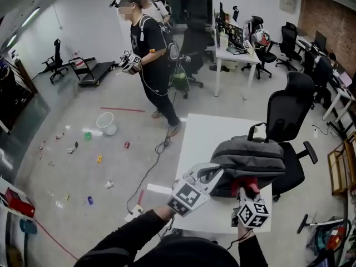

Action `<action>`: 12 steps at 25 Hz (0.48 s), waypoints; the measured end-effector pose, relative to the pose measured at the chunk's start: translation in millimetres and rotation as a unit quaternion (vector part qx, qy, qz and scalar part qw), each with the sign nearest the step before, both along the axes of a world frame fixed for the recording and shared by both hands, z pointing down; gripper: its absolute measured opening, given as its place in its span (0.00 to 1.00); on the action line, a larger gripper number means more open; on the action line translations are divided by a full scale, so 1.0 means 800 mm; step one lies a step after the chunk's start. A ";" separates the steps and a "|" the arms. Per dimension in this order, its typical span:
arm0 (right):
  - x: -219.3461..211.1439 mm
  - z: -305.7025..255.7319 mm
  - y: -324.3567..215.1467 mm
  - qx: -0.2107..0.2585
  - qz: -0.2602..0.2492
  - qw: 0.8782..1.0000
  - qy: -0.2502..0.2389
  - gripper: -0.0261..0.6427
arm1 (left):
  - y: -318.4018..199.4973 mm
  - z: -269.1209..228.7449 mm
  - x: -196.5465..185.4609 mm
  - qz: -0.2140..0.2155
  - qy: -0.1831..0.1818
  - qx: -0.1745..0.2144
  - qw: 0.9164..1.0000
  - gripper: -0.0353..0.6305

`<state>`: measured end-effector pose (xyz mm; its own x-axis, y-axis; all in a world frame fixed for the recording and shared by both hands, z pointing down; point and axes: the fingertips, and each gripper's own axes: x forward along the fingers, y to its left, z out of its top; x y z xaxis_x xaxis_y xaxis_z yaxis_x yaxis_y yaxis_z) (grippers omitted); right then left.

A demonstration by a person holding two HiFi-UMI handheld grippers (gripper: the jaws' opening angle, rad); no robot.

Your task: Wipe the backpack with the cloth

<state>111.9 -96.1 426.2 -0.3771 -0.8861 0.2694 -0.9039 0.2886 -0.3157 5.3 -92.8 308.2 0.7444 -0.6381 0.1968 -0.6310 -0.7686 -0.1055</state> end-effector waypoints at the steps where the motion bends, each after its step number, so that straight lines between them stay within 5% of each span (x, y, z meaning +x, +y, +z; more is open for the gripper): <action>1: -0.030 -0.001 0.003 0.002 -0.021 1.000 0.005 0.14 | 0.003 0.000 -0.002 0.007 -0.003 0.001 1.000 0.10; 7: -0.178 -0.007 0.017 0.019 -0.142 0.988 0.062 0.14 | 0.003 -0.001 -0.008 0.026 -0.017 0.005 1.000 0.10; 12: -0.268 -0.007 0.018 0.052 -0.235 0.963 0.123 0.14 | -0.011 -0.008 -0.011 0.043 0.002 0.002 0.999 0.10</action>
<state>-102.2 -81.3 420.4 -0.6786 -0.6610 0.3203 -0.7100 0.7020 -0.0555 -3.6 -101.4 301.5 0.7972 -0.5727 0.1909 -0.5634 -0.8194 -0.1054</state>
